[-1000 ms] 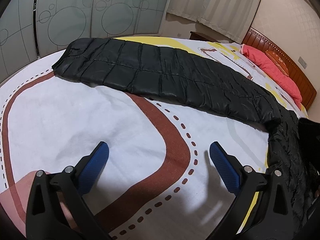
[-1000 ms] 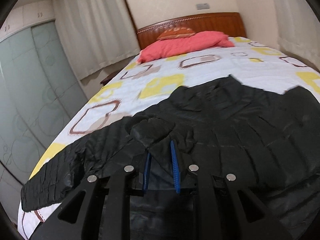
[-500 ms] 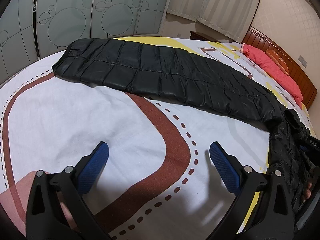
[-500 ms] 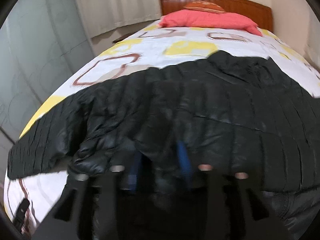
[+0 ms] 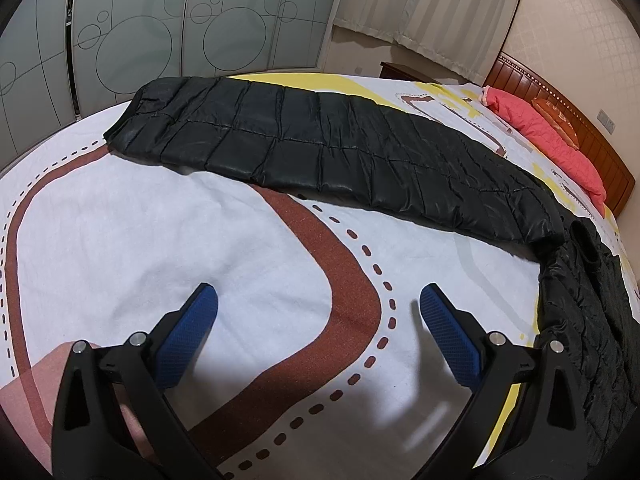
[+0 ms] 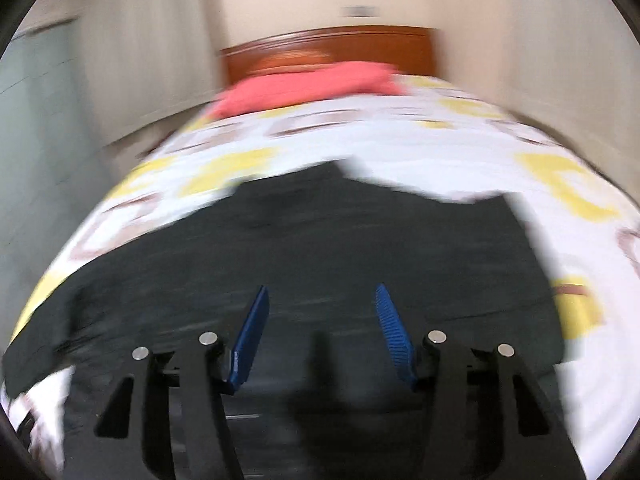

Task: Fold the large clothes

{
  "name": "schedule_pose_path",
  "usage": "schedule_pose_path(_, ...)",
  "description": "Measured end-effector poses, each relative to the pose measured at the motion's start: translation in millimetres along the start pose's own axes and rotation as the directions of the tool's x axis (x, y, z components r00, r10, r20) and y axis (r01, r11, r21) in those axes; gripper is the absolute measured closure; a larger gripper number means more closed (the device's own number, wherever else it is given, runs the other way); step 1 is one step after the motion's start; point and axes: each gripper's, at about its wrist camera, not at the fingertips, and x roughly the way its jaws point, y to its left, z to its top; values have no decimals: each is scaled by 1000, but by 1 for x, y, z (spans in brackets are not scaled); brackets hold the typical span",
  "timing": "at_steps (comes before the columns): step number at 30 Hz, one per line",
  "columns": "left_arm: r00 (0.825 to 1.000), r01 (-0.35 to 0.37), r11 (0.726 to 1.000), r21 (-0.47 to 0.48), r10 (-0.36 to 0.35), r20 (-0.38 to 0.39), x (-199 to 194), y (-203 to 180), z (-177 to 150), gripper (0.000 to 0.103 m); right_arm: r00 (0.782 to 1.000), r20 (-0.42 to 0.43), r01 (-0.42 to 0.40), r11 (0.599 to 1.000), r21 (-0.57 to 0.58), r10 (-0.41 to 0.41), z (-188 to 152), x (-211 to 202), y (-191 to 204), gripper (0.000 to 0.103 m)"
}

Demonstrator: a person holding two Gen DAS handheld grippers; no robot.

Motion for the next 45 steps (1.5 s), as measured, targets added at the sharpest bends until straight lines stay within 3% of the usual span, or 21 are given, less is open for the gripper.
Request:
schedule_pose_path(4, 1000, -9, 1000, 7, 9, -1, 2, 0, 0, 2, 986, -10, 167, 982, 85, -167, 1, 13, -78, 51)
schedule_pose_path(5, 1000, -12, 1000, 10, 12, -2, 3, 0, 0, 2, 982, -27, 186, 979, 87, -184, -3, 20, -88, 55)
schedule_pose_path(8, 1000, -21, 1000, 16, 21, -4, 4, -1, 0, 2, 977, -117, 189, 980, 63, -181, -20, 49, -100, 56)
schedule_pose_path(9, 1000, -24, 1000, 18, 24, -5, 5, -2, 0, 2, 973, -158, 177, 983, 54, -166, -28, 62, -101, 55)
schedule_pose_path(13, 1000, -30, 999, 24, 31, -5, 4, -4, 0, 2, 970, -148, 197, 980, 1, -195, -23, 60, -91, 56)
schedule_pose_path(16, 999, -38, 999, 30, 39, -6, 5, -4, 0, 2, 974, -91, 210, 978, 11, -208, -14, 49, -84, 55)
schedule_pose_path(19, 999, -43, 998, 35, 43, -6, 4, -6, -1, 2, 964, -164, 212, 977, -16, -211, -26, 76, -86, 52)
schedule_pose_path(20, 999, -43, 998, 35, 44, -6, 4, -6, -2, 2, 961, -154, 225, 973, -43, -229, -25, 79, -83, 52)
schedule_pose_path(22, 999, -41, 999, 33, 41, -5, 4, -6, -2, 2, 960, -148, 230, 972, -56, -236, -16, 71, -77, 52)
schedule_pose_path(25, 999, -44, 998, 35, 44, -5, 4, -7, -2, 2, 977, -93, 192, 981, -12, -192, 9, 62, -73, 52)
schedule_pose_path(28, 999, -47, 998, 37, 47, -6, 4, -7, -2, 2, 980, -58, 188, 982, -16, -188, 29, 76, -66, 50)
schedule_pose_path(30, 999, -47, 998, 37, 47, -6, 4, -7, -2, 2, 975, -86, 205, 979, -13, -205, 28, 99, -69, 49)
schedule_pose_path(32, 999, -48, 998, 38, 48, -6, 4, -7, -2, 2, 962, -170, 212, 977, -25, -213, 16, 128, -70, 45)
schedule_pose_path(33, 999, -48, 998, 38, 48, -6, 4, -7, -2, 2, 960, -154, 230, 972, -57, -236, 13, 131, -66, 45)
schedule_pose_path(35, 999, -48, 998, 38, 48, -7, 5, -7, -2, 2, 960, -137, 235, 970, -65, -242, 16, 121, -60, 45)
schedule_pose_path(37, 999, -48, 998, 38, 48, -6, 5, -7, -3, 2, 976, -117, 183, 983, -27, -185, 14, 104, -57, 45)
schedule_pose_path(40, 999, -46, 998, 37, 46, -6, 6, -7, -3, 2, 982, -90, 165, 986, -17, -166, -2, 80, -49, 45)
schedule_pose_path(45, 999, -48, 998, 37, 48, -11, 6, -7, -3, 2, 974, -140, 170, 983, -64, -177, -22, 102, -42, 43)
